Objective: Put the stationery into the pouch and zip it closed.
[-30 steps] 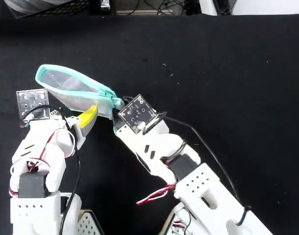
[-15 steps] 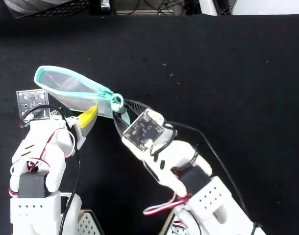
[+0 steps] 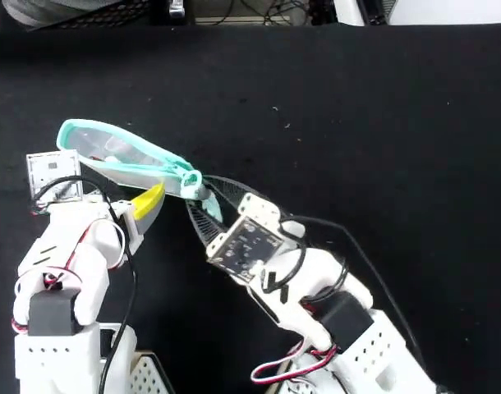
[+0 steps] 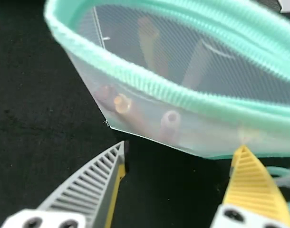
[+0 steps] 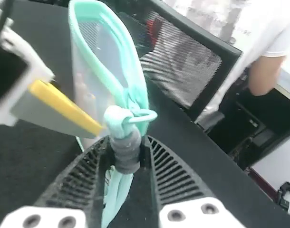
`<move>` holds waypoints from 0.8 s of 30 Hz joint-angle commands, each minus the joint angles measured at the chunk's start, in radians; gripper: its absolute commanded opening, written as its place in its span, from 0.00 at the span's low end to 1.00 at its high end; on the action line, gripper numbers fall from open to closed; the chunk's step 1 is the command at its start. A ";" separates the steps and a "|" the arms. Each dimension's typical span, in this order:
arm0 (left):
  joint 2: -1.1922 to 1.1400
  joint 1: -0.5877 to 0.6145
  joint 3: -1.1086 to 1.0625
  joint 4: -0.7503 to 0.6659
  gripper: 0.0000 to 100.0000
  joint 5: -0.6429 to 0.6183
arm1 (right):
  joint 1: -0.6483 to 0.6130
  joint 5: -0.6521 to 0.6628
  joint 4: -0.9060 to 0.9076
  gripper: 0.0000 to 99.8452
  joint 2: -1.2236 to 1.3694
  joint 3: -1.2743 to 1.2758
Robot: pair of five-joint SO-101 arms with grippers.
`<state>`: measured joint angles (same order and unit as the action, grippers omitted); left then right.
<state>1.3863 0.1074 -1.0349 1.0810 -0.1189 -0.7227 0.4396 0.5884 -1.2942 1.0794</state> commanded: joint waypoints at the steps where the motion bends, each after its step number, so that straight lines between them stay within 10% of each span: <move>1: 0.009 0.012 0.065 0.000 0.35 -0.052 | -0.092 0.011 0.081 0.01 0.097 -0.231; 24: 0.008 0.249 -0.001 -0.206 0.35 -0.057 | -0.247 0.163 0.172 0.01 0.354 -0.598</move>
<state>1.3863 0.3360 -1.0395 0.9214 -0.2094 -0.9421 0.5915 0.7557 -0.9014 0.5501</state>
